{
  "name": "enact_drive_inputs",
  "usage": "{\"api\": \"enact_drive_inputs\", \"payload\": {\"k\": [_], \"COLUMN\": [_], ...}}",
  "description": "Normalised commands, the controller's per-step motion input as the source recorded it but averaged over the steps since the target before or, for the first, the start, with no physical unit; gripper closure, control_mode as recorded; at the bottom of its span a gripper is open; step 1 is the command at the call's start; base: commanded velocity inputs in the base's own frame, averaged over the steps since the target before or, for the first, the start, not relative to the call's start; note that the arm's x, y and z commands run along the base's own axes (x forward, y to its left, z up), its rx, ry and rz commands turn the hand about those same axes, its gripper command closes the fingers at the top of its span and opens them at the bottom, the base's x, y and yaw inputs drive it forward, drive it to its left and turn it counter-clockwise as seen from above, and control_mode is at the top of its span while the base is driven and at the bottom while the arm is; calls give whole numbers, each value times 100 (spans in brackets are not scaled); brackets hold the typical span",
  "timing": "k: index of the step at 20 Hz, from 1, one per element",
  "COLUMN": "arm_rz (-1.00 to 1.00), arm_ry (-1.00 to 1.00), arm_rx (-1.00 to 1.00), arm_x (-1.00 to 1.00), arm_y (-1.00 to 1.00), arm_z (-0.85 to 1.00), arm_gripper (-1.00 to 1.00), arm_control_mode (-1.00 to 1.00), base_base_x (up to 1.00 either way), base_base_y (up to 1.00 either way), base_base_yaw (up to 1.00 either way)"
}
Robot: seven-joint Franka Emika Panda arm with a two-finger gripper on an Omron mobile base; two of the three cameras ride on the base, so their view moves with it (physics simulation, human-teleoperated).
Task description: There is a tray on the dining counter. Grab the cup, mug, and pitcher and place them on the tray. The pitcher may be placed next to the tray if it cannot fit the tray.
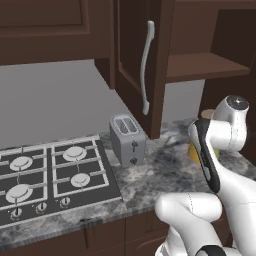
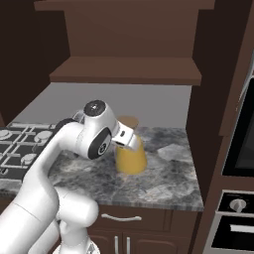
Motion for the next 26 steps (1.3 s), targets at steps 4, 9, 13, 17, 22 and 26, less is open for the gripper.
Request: {"api": "enact_drive_inputs", "payload": {"k": [4, 9, 13, 17, 22, 26], "arm_rz": [15, 13, 2, 0, 0, 0], "arm_ry": [0, 0, 0, 0, 0, 0], "arm_rx": [-2, -1, 0, 0, 0, 0], "arm_x": [0, 0, -4, 0, 0, 0], "arm_y": [0, 0, 0, 0, 0, 0], "arm_z": [37, 11, 0, 0, 0, 0], "arm_gripper": [100, 100, 100, 100, 100, 100], "arm_control_mode": [-100, -100, 100, 100, 100, 100], "base_base_x": [0, 0, -4, -53, -88, -52], "base_base_y": [0, 0, 0, 0, 0, 0], "base_base_yaw": [0, 0, 0, -2, -24, -44]}}
